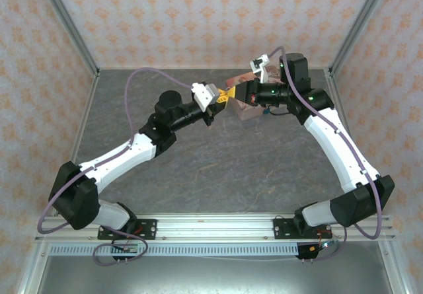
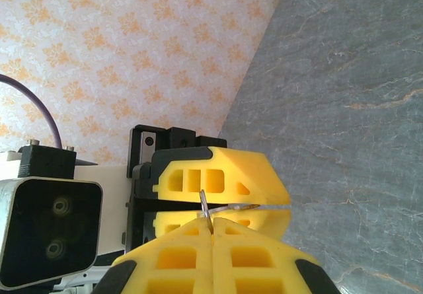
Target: Unlock a padlock with a key
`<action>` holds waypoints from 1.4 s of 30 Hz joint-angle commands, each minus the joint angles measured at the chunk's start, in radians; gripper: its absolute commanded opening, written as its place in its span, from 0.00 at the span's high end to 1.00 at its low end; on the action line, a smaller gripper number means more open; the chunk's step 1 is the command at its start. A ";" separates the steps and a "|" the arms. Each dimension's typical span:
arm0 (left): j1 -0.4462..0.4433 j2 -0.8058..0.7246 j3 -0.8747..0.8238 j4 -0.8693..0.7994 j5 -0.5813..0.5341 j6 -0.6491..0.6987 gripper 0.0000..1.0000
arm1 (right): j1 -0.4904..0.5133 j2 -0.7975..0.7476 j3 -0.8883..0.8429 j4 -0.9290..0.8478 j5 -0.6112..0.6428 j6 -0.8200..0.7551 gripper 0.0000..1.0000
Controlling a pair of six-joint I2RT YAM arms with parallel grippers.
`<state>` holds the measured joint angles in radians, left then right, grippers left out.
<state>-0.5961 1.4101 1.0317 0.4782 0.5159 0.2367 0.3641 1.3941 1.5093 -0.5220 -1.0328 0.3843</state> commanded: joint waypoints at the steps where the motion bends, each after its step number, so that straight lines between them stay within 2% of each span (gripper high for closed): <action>1: -0.004 -0.017 0.021 -0.030 -0.025 0.025 0.95 | 0.005 -0.018 0.003 0.010 0.000 -0.031 1.00; 3: -0.004 -0.031 0.023 -0.066 -0.027 0.043 0.99 | 0.001 -0.022 -0.002 -0.021 0.011 -0.065 1.00; 5: -0.004 -0.048 0.029 -0.120 -0.024 0.073 1.00 | -0.003 -0.029 -0.012 -0.046 0.020 -0.112 0.96; 10: -0.004 -0.100 0.078 -0.381 0.001 0.186 1.00 | -0.009 -0.095 -0.055 -0.154 0.129 -0.379 0.71; 12: -0.004 -0.119 0.108 -0.506 0.007 0.237 1.00 | -0.009 -0.139 -0.099 -0.156 0.196 -0.476 0.59; 15: -0.004 -0.140 0.155 -0.687 0.000 0.310 1.00 | -0.009 -0.205 -0.181 -0.119 0.231 -0.650 0.48; 19: -0.005 -0.138 0.233 -0.905 -0.017 0.384 1.00 | -0.006 -0.322 -0.335 0.001 0.113 -0.941 0.46; 23: -0.013 -0.110 0.315 -1.080 -0.054 0.434 1.00 | 0.013 -0.376 -0.434 0.153 0.064 -1.058 0.38; 26: -0.039 -0.079 0.376 -1.199 -0.117 0.475 1.00 | 0.048 -0.345 -0.422 0.154 0.043 -1.111 0.36; 31: -0.072 -0.048 0.431 -1.299 -0.199 0.511 1.00 | 0.087 -0.273 -0.413 0.217 -0.002 -1.112 0.36; 35: -0.083 -0.051 0.435 -1.305 -0.203 0.518 1.00 | 0.105 -0.232 -0.429 0.326 -0.034 -1.067 0.40; 39: -0.087 -0.049 0.439 -1.305 -0.202 0.520 1.00 | 0.127 -0.188 -0.414 0.329 -0.058 -1.062 0.47; 42: -0.088 -0.046 0.439 -1.298 -0.197 0.520 1.00 | 0.137 -0.168 -0.413 0.333 -0.077 -1.055 0.48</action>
<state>-0.6743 1.3640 1.4395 -0.7937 0.3344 0.7353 0.4908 1.2095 1.0798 -0.2451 -1.0481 -0.6731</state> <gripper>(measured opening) 0.045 0.525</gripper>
